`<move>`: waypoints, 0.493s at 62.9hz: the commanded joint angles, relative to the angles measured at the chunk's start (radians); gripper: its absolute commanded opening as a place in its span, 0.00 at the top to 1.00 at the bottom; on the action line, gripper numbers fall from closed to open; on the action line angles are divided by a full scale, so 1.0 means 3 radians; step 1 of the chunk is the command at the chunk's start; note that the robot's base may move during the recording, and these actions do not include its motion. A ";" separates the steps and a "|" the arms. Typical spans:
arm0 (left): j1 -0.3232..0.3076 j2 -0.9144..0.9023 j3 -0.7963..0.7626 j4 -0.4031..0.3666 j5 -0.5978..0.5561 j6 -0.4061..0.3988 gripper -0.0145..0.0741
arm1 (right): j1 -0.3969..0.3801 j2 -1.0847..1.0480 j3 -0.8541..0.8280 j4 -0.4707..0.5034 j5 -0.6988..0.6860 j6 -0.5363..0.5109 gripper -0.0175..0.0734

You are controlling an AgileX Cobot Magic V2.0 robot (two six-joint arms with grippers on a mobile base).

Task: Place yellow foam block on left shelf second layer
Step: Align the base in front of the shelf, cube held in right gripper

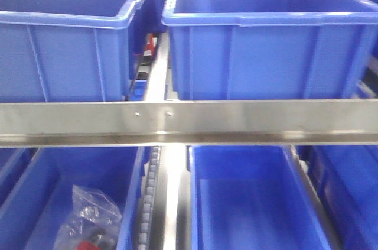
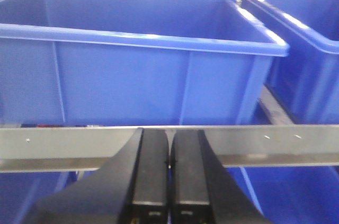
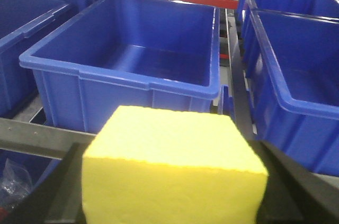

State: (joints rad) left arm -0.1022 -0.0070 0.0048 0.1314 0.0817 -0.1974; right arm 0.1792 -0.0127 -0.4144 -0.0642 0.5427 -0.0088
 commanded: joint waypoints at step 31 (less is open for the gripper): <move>-0.0008 -0.0044 0.0092 -0.0024 -0.0292 -0.0013 0.68 | -0.0014 0.0073 -0.0087 -0.0031 -0.0299 -0.0019 0.50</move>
State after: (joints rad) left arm -0.1022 -0.0070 0.0048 0.1314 0.0817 -0.1974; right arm 0.1792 -0.0127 -0.4144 -0.0642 0.5427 -0.0088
